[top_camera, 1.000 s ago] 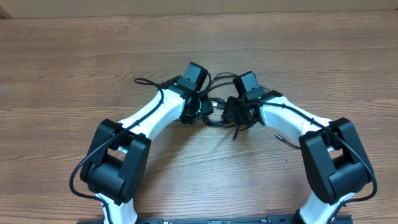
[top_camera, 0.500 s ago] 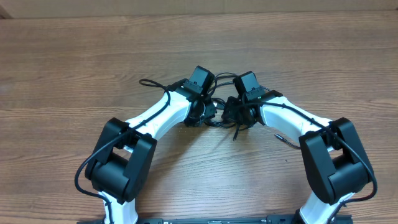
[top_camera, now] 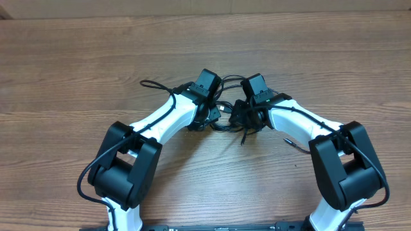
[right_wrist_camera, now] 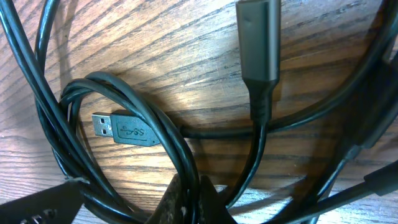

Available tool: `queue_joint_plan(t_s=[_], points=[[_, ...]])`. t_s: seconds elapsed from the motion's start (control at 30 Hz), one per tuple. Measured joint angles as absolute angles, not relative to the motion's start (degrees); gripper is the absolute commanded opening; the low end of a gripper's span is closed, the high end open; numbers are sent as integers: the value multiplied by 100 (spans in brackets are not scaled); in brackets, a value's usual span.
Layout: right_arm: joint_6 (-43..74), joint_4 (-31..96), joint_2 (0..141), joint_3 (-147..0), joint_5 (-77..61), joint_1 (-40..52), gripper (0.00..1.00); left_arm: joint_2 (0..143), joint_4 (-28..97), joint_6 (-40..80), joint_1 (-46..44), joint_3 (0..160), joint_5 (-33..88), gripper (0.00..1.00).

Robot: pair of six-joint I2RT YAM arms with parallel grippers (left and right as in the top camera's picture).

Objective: Untangle cables

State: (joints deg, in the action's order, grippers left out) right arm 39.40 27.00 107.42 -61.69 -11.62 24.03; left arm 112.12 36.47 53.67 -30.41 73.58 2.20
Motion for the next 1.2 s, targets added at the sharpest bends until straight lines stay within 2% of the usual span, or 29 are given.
queue_joint_plan(t_s=[1.07,1.17,1.2], points=[[3938,2709,10742,-6169,-1175,2403,4,11220,3402,5369,-3304,7192,-200,33],[3938,2709,10742,-6169,-1175,2403,4,11220,3398,5369,-3304,7192,-202,30],[3940,2711,10742,-6169,-1177,2403,4,11220,3391,5369,-3304,7192,-202,23]])
